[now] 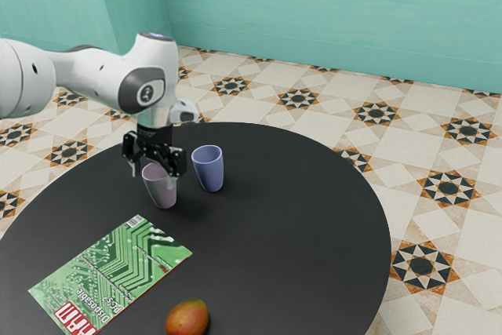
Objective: Place the left cup onto the right cup
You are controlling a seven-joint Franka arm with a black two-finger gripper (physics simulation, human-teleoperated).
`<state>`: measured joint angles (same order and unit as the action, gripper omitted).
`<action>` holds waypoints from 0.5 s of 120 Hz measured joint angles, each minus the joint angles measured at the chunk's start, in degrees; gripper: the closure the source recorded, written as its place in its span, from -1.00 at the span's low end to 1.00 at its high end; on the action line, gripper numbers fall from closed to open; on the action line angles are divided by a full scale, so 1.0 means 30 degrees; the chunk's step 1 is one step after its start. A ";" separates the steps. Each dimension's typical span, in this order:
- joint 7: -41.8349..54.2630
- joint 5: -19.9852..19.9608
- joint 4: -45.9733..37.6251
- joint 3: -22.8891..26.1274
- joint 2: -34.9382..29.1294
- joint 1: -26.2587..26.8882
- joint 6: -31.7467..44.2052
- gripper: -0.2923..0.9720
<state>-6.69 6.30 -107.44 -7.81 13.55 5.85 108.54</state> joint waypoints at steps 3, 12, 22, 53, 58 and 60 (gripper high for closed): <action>0.0011 -0.0015 -0.0109 0.0009 0.0039 -0.0003 0.0099 -0.54; 0.0041 -0.0044 -0.0309 0.0021 0.0125 -0.0010 0.0338 -0.54; 0.0099 -0.0017 -0.0361 0.0024 0.0299 -0.0013 0.0656 -0.54; 0.0577 0.0093 0.0469 -0.0004 0.1506 -0.0290 0.1874 -0.54; 0.0681 0.0089 0.0503 -0.0005 0.1617 -0.0403 0.2061 -0.54; 0.0723 0.0088 0.0510 -0.0005 0.1661 -0.0441 0.2142 -0.54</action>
<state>-4.52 6.57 -105.91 -7.82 18.54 4.53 114.97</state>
